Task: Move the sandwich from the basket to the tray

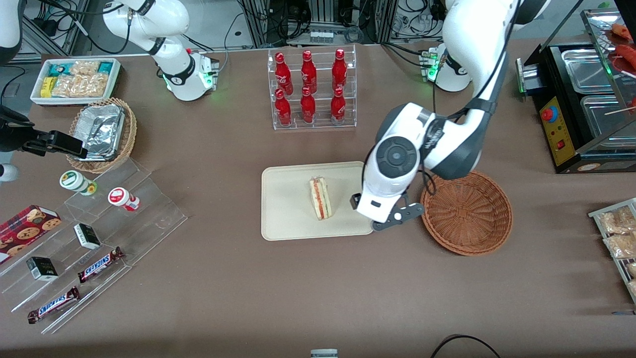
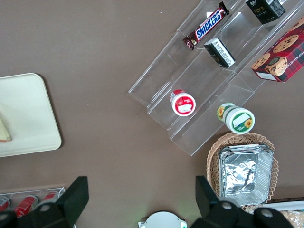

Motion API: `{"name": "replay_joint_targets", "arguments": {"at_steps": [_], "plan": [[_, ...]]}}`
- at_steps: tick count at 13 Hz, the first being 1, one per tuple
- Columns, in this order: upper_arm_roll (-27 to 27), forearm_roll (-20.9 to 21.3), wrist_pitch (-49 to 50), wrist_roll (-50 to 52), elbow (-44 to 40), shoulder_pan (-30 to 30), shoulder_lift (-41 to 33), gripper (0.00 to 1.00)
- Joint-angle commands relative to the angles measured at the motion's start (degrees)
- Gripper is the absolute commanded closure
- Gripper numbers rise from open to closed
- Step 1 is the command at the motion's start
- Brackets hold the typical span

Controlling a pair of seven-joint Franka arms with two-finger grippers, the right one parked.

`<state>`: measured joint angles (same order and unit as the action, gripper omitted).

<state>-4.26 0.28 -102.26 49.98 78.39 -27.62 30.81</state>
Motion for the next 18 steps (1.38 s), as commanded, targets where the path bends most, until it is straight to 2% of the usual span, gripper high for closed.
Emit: {"name": "replay_joint_targets", "arguments": {"at_steps": [1,9,13,18], "plan": [[-0.39,-1.16,1.7,-8.37,7.63,4.31,-7.5,0.0],[-1.0,-1.25,6.72,-26.05,12.73,15.9,-15.23,0.0],[-8.2,-1.34,9.95,-36.24,16.96,27.5,-21.65,0.0],[-8.13,-0.47,18.75,-43.12,17.4,30.17,-28.42,0.0]]}}
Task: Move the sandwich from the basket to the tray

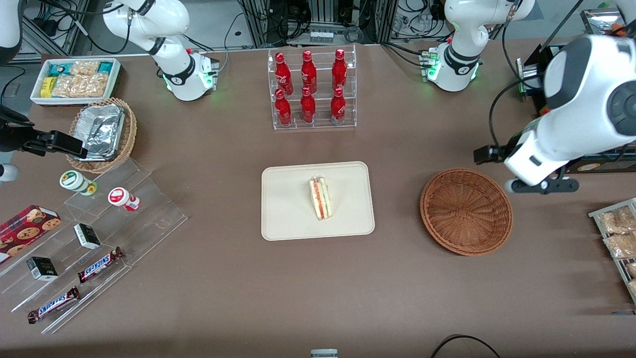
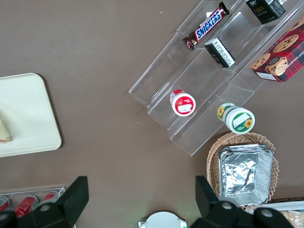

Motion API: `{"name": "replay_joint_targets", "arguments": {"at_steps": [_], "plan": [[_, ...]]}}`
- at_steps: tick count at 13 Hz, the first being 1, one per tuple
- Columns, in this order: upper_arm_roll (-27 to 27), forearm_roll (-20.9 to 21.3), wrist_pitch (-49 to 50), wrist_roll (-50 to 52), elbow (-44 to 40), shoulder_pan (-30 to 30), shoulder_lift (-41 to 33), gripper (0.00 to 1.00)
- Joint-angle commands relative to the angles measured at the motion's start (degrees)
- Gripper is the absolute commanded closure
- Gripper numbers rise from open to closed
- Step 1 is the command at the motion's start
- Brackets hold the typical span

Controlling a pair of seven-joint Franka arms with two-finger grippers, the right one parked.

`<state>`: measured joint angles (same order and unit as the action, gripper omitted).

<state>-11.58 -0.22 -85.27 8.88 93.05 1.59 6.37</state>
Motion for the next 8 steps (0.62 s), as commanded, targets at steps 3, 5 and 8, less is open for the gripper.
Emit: {"name": "replay_joint_targets", "arguments": {"at_steps": [3,5,8], "plan": [[1.11,0.31,3.96,-1.93,3.63,-0.44,-7.06,0.0],[5.24,0.31,5.11,-1.93,3.54,-3.0,-8.99,0.0],[6.31,0.31,6.52,-1.93,3.36,-3.0,-10.58,0.0]]}}
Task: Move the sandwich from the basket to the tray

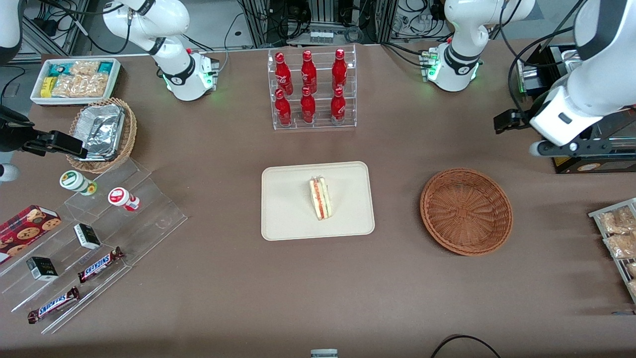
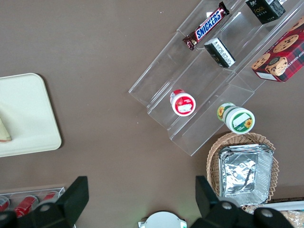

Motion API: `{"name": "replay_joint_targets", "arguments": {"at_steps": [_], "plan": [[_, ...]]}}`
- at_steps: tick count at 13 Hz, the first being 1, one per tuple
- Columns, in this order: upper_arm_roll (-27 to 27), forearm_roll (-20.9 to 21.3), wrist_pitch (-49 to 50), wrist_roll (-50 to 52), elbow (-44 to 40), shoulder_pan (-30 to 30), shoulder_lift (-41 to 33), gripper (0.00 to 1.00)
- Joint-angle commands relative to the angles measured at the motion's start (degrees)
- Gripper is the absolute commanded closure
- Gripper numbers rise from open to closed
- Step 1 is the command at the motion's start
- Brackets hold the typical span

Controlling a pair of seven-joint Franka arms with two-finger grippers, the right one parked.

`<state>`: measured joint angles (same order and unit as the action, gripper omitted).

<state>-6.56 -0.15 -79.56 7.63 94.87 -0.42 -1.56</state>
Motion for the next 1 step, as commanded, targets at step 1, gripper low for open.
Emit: {"name": "replay_joint_targets", "arguments": {"at_steps": [1], "plan": [[1.29,0.24,0.98,-0.68,1.54,-0.9,-2.75,0.0]]}}
